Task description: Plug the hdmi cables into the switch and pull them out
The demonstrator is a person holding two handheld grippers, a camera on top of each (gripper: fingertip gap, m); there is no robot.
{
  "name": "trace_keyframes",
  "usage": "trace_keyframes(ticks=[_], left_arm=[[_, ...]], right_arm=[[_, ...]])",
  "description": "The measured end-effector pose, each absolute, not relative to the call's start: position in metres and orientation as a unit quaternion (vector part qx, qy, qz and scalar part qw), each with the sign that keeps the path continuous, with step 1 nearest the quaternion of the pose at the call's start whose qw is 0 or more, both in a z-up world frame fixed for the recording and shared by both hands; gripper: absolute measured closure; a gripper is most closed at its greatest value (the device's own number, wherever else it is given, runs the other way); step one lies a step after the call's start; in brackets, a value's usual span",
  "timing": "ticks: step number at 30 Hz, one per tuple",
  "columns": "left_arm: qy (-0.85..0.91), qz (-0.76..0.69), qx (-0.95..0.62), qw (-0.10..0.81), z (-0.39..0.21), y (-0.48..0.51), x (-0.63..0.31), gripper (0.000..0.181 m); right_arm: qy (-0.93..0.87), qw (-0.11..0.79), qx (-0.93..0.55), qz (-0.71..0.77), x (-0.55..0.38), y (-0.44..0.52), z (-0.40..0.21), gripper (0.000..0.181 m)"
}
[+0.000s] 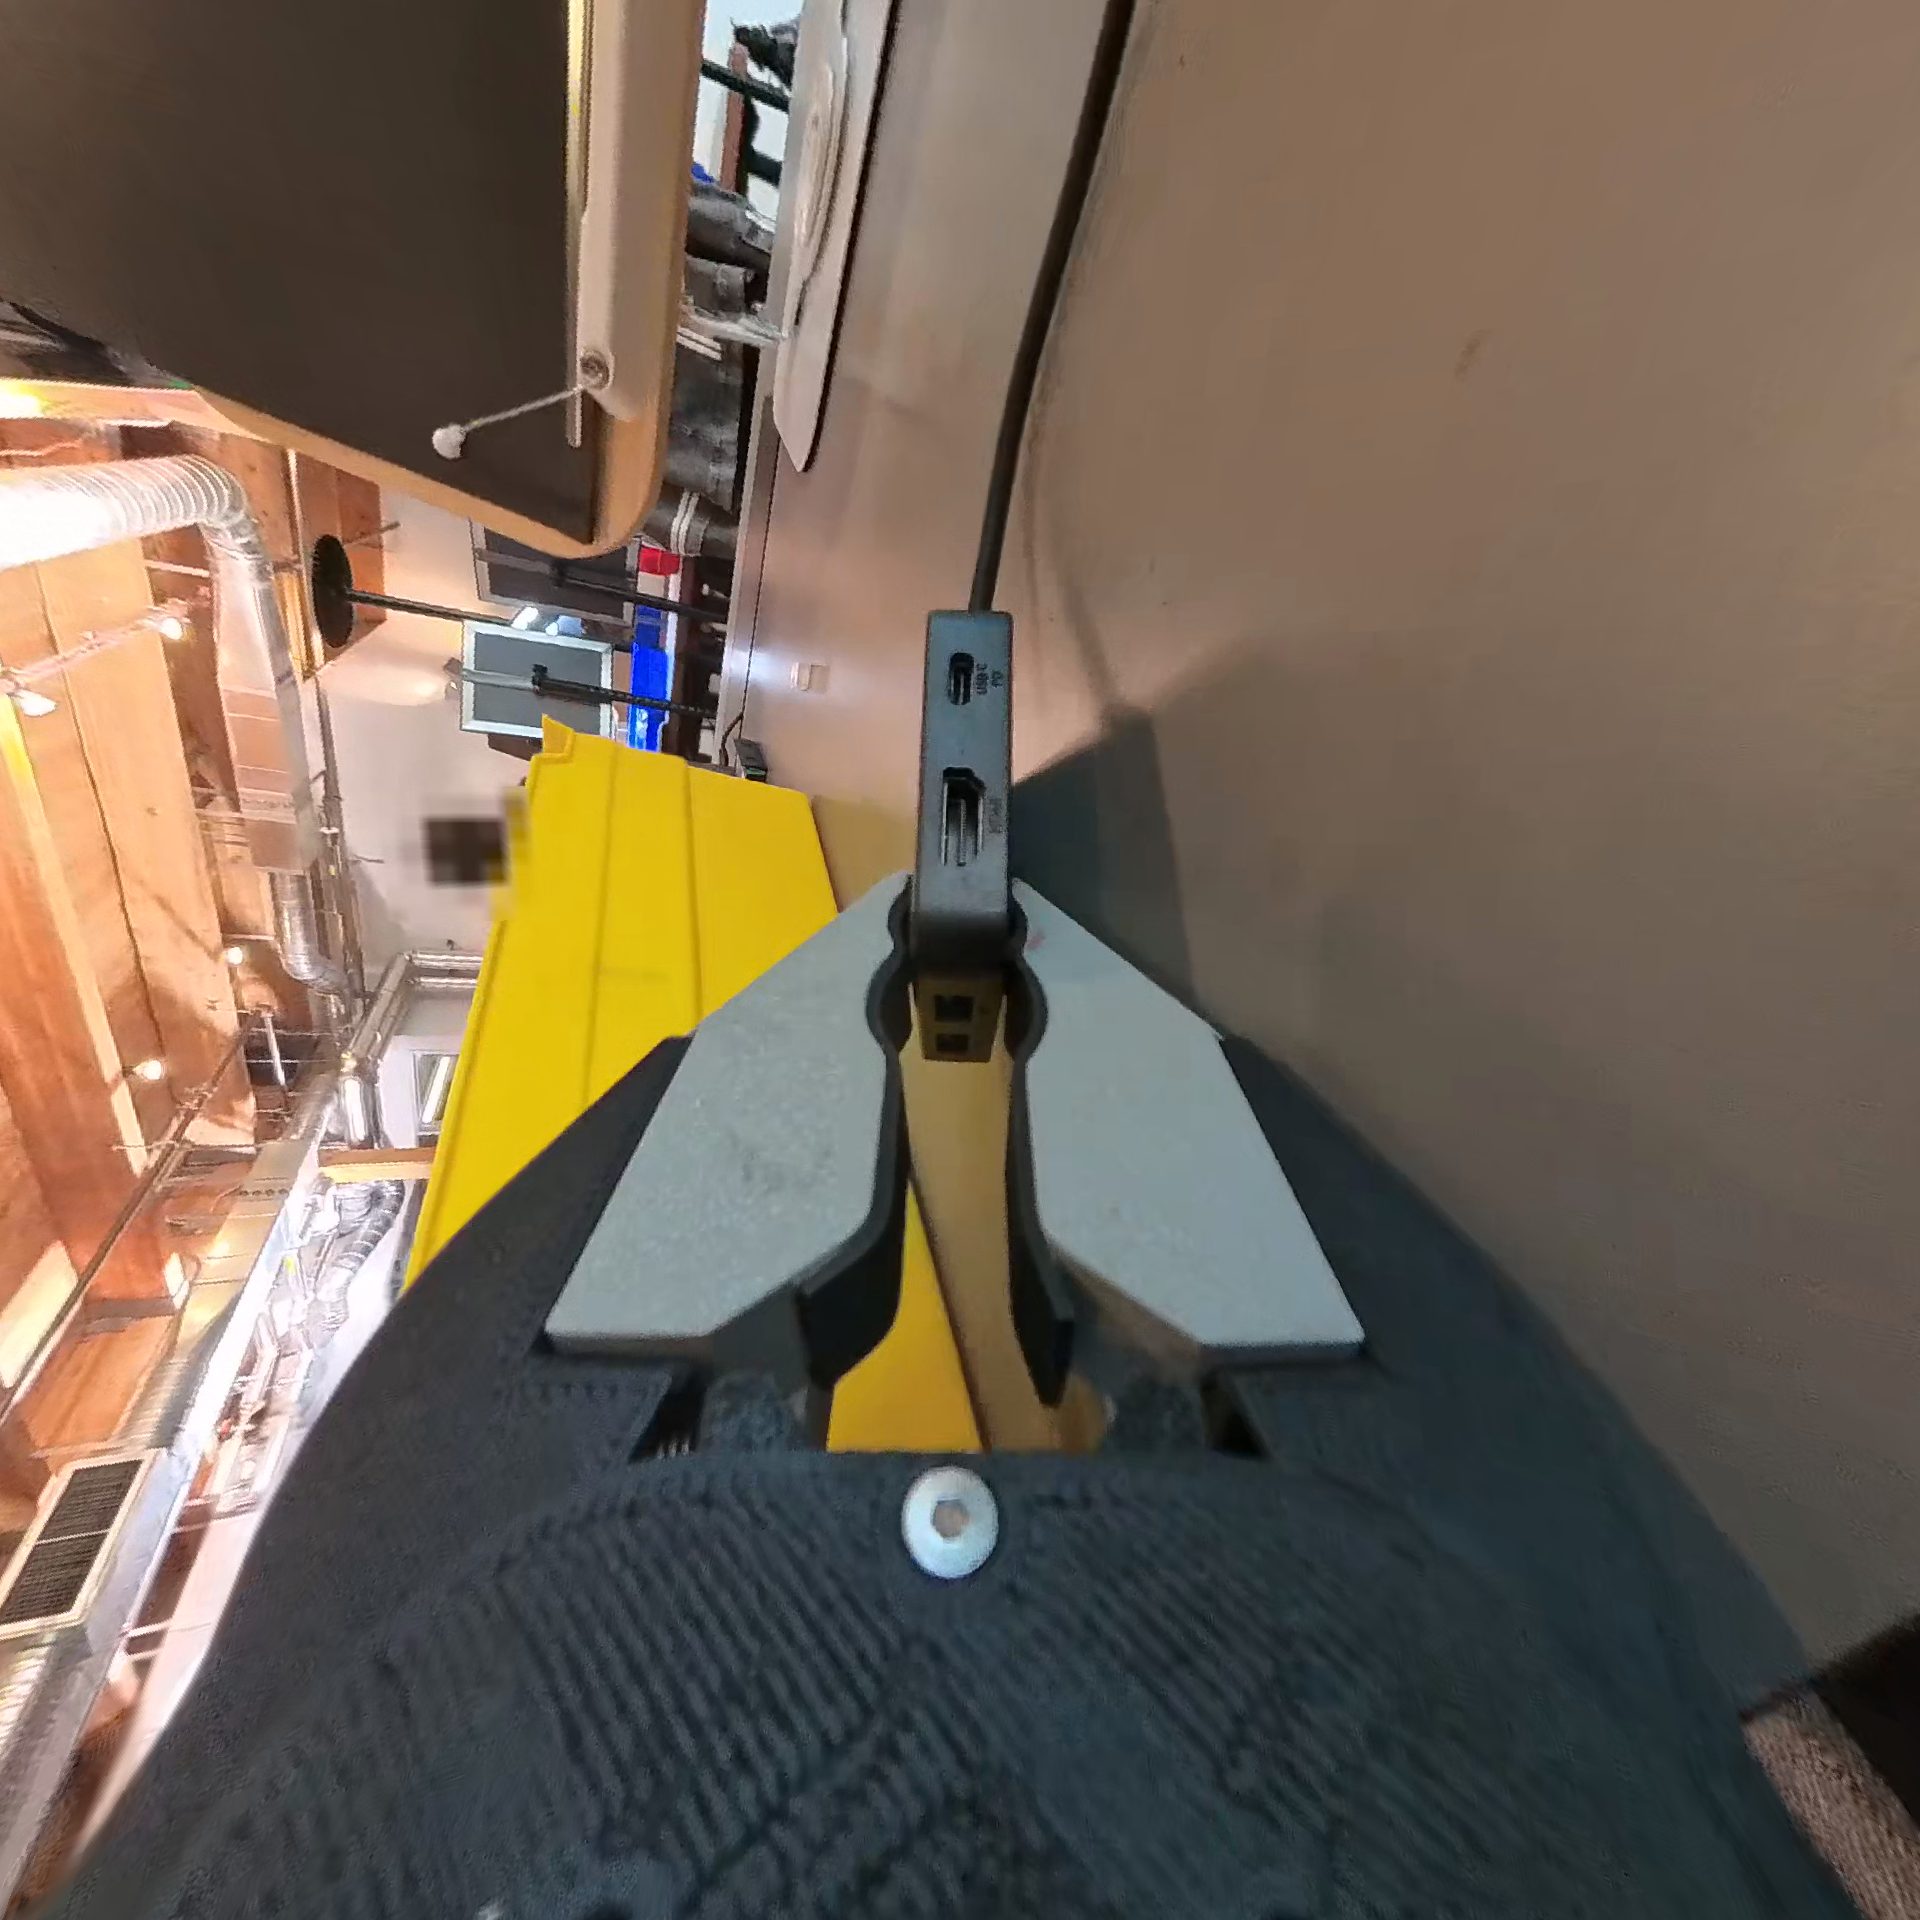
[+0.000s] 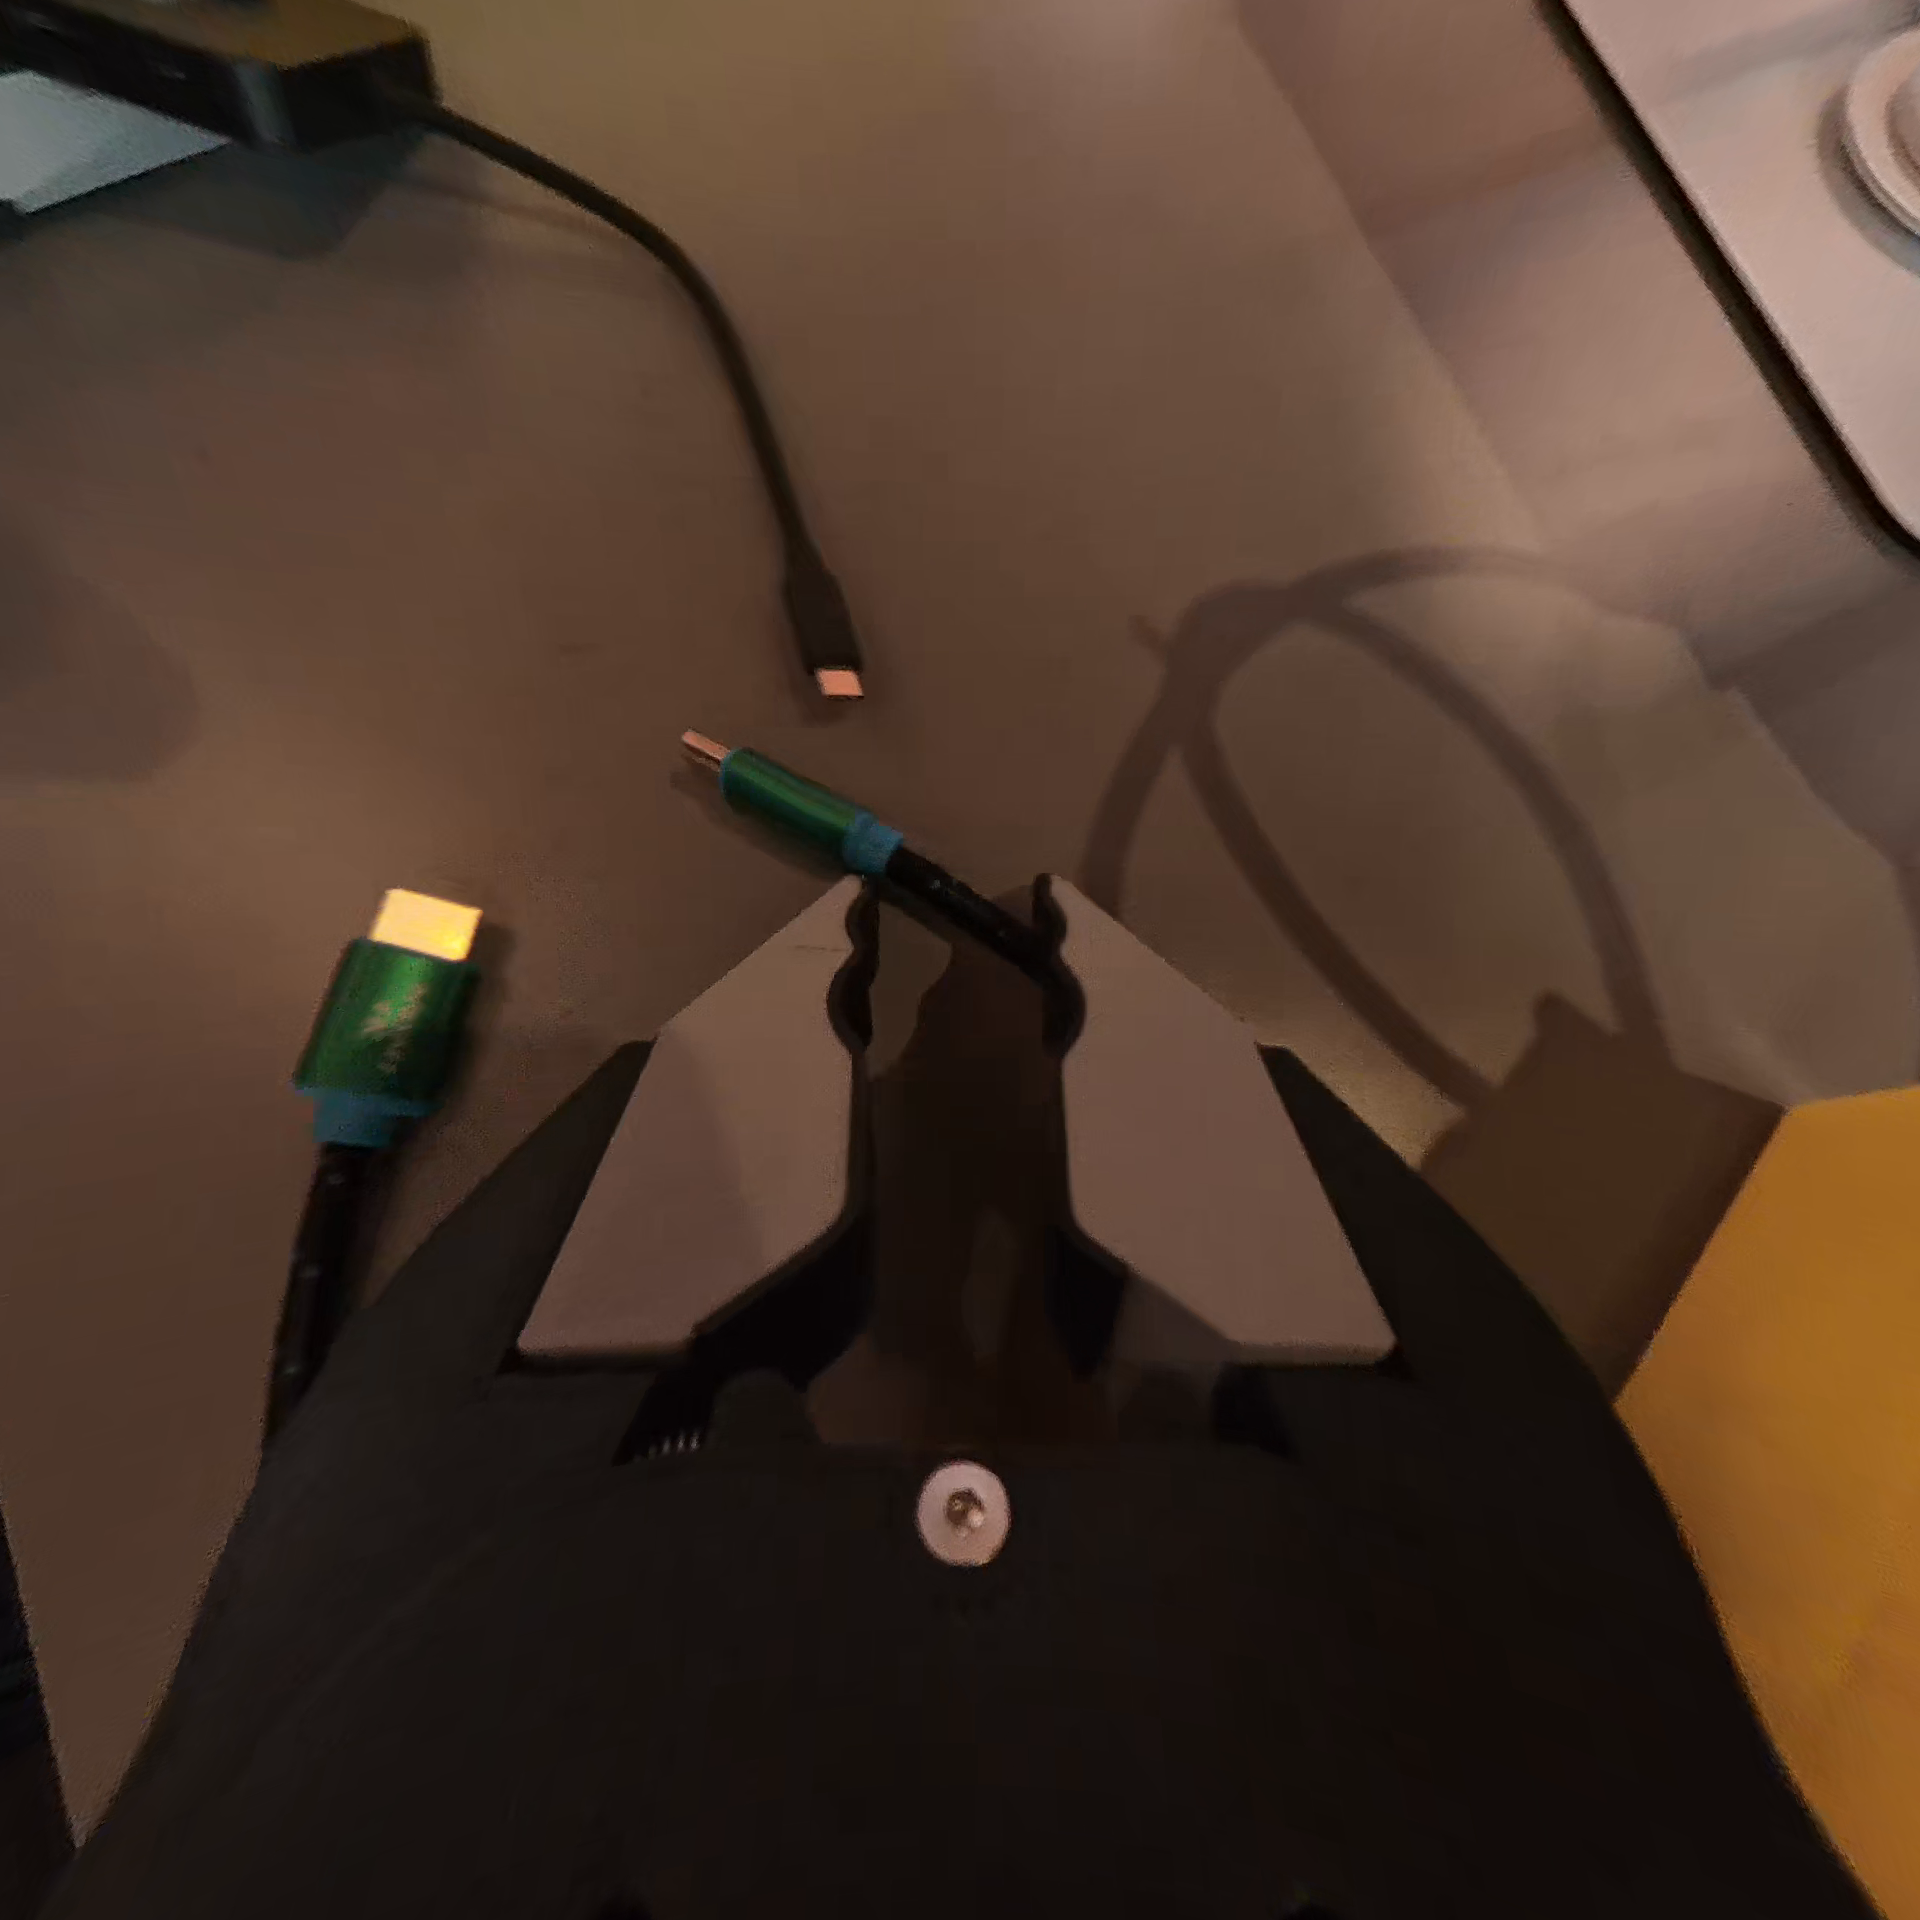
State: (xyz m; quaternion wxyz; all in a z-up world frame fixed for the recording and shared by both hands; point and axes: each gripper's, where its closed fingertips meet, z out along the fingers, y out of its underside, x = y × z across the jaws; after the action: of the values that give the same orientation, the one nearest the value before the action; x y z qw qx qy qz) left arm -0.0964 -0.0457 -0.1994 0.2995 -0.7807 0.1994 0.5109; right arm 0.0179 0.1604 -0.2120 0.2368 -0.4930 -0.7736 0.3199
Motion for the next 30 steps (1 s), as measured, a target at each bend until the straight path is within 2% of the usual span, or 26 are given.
trace_keyframes(ticks=[5, 8, 11, 14, 19, 26, 30], left_arm=[[0.201, 0.484, -0.8, 0.292, -0.198, -0.046, -0.084, 0.169], [0.199, 0.462, -0.811, 0.3, -0.198, -0.045, -0.076, 0.155], [0.18, 0.433, -0.825, 0.315, -0.196, -0.045, -0.072, 0.149], [0.176, 0.412, -0.834, 0.322, -0.191, -0.049, -0.068, 0.139], [0.173, 0.388, -0.839, 0.342, -0.174, -0.056, -0.058, 0.133], [0.177, 0.39, -0.835, 0.345, -0.166, -0.062, -0.055, 0.129], [0.18, 0.345, -0.833, 0.393, -0.16, -0.061, -0.041, 0.127]], right_arm=[[-0.787, 0.271, -0.462, 0.305, 0.02, 0.155, -0.202, 0.168], [-0.783, 0.313, -0.451, 0.293, 0.019, 0.156, -0.184, 0.173], [-0.779, 0.357, -0.438, 0.271, 0.022, 0.157, -0.161, 0.177], [-0.771, 0.399, -0.414, 0.273, 0.026, 0.145, -0.128, 0.178], [-0.772, 0.466, -0.369, 0.227, 0.035, 0.129, -0.095, 0.178], [-0.741, 0.495, -0.408, 0.198, 0.045, 0.138, -0.069, 0.178], [-0.711, 0.511, -0.437, 0.204, 0.055, 0.147, -0.051, 0.178]])
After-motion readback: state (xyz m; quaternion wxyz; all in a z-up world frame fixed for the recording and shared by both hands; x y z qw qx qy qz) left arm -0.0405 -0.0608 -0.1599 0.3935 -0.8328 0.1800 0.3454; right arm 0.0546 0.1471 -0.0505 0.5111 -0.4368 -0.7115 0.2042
